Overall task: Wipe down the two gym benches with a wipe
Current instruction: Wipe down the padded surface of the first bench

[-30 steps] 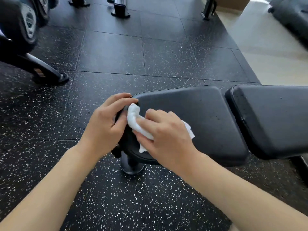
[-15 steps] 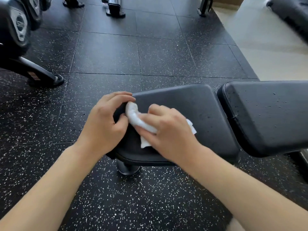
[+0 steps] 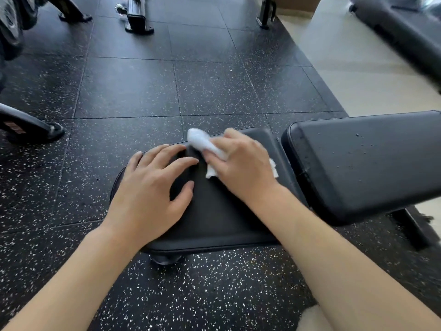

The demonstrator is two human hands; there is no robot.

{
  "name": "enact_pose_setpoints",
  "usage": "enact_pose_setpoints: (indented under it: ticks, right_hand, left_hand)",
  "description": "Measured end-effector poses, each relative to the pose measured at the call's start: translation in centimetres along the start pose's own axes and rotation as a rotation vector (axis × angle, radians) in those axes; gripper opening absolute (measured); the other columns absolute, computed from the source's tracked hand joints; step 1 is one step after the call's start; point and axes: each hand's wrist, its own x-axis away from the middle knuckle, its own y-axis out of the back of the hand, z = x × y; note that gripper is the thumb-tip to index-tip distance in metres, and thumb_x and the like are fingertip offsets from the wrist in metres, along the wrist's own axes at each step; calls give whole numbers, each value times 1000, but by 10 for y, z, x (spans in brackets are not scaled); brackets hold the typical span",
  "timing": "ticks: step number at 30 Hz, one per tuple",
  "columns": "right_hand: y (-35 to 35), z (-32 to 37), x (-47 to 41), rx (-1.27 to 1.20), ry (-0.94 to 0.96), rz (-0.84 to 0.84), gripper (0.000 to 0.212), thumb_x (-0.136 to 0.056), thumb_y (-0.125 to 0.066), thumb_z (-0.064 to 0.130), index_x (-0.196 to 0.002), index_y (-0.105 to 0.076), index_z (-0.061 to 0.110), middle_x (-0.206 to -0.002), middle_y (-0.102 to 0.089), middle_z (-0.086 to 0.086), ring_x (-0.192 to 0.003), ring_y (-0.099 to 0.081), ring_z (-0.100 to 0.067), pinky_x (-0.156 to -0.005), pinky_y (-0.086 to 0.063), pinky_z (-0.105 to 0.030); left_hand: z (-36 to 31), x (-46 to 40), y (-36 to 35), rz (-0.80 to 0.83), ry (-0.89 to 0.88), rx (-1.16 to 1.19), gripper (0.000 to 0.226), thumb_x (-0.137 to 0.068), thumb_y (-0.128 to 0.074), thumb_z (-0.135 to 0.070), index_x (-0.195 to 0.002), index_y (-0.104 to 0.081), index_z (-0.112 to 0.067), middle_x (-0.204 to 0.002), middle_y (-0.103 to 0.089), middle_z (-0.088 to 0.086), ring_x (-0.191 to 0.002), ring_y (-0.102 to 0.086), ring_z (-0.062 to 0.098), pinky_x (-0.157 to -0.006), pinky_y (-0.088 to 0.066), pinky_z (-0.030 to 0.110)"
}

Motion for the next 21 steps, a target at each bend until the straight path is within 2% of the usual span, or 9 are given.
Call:
enact_pose_setpoints:
  ticks: [5, 7, 9, 10, 13, 15, 17, 19, 21]
  right_hand:
    - [20, -83, -16, 56, -437, -69, 31, -100, -55, 40, -76, -60, 21, -84, -52, -3, -86, -59, -37, -67, -34, -36]
    - [17, -68, -13, 83, -358, -81, 25, -100, -58, 35, -84, -66, 18, -84, -51, -2, -83, -59, -36, -66, -33, -37]
    - [6, -27, -2, 88, -131, -48, 14, -96, -62, 32, -104, -70, 24, -82, -54, -3, -79, -61, -36, -63, -40, -39]
    - [0, -3, 7, 77, -11, -7, 21, -94, -63, 33, -113, -70, 28, -82, -55, -1, -78, -62, -33, -63, -43, -39]
    - [-2, 15, 18, -73, 119, 14, 21, -91, -65, 36, -103, -75, 22, -80, -56, 0, -74, -60, -30, -64, -51, -45]
    - [8, -19, 12, -50, 2, -19, 19, -94, -61, 38, -99, -72, 23, -81, -59, -2, -79, -63, -35, -68, -52, -46]
    - [19, -70, 4, 32, -249, -62, 22, -96, -55, 43, -98, -64, 23, -77, -54, -2, -80, -60, -39, -70, -51, -45]
    - [25, -101, 2, 58, -468, -80, 40, -98, -44, 51, -79, -65, 22, -77, -53, 1, -80, -58, -37, -71, -45, -39]
    - [20, -98, 7, 62, -460, -78, 44, -101, -45, 48, -75, -65, 19, -80, -52, 2, -81, -58, -36, -69, -38, -37]
  left_hand:
    - [0, 1, 1, -8, -10, 5, 47, -93, -53, -44, -136, -67, -31, -153, -56, -4, -146, -46, 24, -120, -33, 56]
    - [0, 0, 1, -20, 2, 13, 47, -92, -54, -43, -135, -68, -31, -152, -56, -5, -145, -46, 25, -121, -32, 55]
    - [0, 0, 0, -36, 8, 16, 47, -91, -53, -44, -133, -69, -30, -150, -58, -4, -143, -48, 26, -120, -34, 57]
    - [1, -1, -1, -45, 6, 22, 47, -90, -52, -44, -131, -69, -29, -149, -59, -4, -142, -49, 27, -119, -35, 58]
    - [3, -2, -4, -75, -11, 69, 36, -88, -56, -37, -119, -69, -24, -145, -62, -6, -141, -51, 26, -117, -37, 58]
    - [3, -1, -3, -84, -22, 70, 33, -88, -58, -35, -117, -69, -22, -145, -62, -5, -140, -52, 27, -117, -37, 57]
    - [-1, 0, -3, -79, -24, 52, 33, -89, -59, -32, -119, -69, -21, -145, -62, -2, -140, -52, 29, -118, -36, 56]
    - [-4, 0, -3, -66, -23, 16, 36, -90, -58, -30, -122, -69, -19, -147, -61, 2, -141, -51, 32, -118, -35, 58]
    - [-6, 0, -3, -56, -32, -20, 39, -91, -56, -28, -126, -70, -19, -148, -60, 5, -141, -50, 35, -116, -36, 61]
